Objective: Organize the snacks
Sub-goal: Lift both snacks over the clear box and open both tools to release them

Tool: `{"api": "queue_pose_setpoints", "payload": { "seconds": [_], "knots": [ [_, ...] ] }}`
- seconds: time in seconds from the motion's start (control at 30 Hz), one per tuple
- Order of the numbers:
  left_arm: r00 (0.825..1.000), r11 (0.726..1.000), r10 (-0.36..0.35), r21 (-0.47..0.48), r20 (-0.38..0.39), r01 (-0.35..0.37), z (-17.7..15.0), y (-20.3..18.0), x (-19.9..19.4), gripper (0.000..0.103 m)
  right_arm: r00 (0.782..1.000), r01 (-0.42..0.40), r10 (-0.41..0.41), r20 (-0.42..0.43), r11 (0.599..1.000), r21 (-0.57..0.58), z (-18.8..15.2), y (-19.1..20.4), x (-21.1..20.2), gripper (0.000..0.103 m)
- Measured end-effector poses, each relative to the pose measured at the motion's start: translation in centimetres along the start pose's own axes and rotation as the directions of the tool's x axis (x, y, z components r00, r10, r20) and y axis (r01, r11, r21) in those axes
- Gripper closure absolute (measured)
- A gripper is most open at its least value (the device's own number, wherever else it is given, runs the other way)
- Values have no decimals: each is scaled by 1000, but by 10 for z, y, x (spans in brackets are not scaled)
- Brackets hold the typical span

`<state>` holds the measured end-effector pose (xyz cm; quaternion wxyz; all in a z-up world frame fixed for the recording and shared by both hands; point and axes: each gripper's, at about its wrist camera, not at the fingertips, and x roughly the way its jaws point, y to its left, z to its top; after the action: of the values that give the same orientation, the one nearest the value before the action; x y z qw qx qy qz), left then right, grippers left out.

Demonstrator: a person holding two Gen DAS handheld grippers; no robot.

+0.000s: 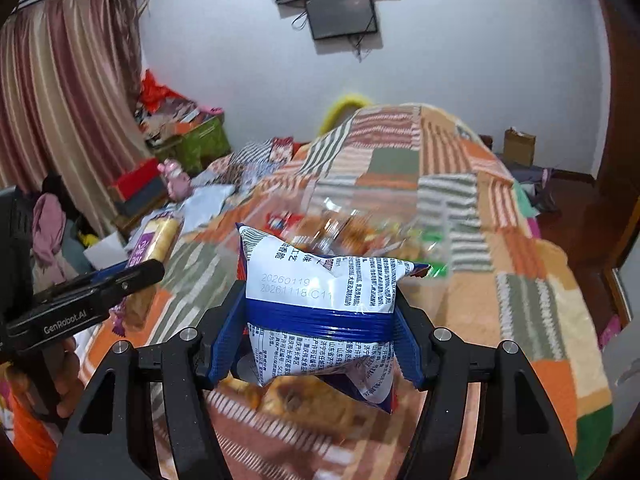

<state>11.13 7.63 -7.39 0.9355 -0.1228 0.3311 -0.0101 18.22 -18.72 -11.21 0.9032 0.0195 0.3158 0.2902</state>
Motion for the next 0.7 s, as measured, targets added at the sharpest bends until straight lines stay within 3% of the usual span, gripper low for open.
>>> {"api": "queue_pose_setpoints", "payload": {
  "seconds": [0.3, 0.7],
  "knots": [
    [1000, 999, -13, 47, 15, 12, 39, -16, 37, 55, 998, 34, -35, 57, 999, 19, 36, -22, 14, 41],
    [999, 996, -35, 86, -32, 37, 65, -23, 103, 55, 997, 58, -59, 49, 998, 17, 68, -38, 63, 41]
  ]
}}
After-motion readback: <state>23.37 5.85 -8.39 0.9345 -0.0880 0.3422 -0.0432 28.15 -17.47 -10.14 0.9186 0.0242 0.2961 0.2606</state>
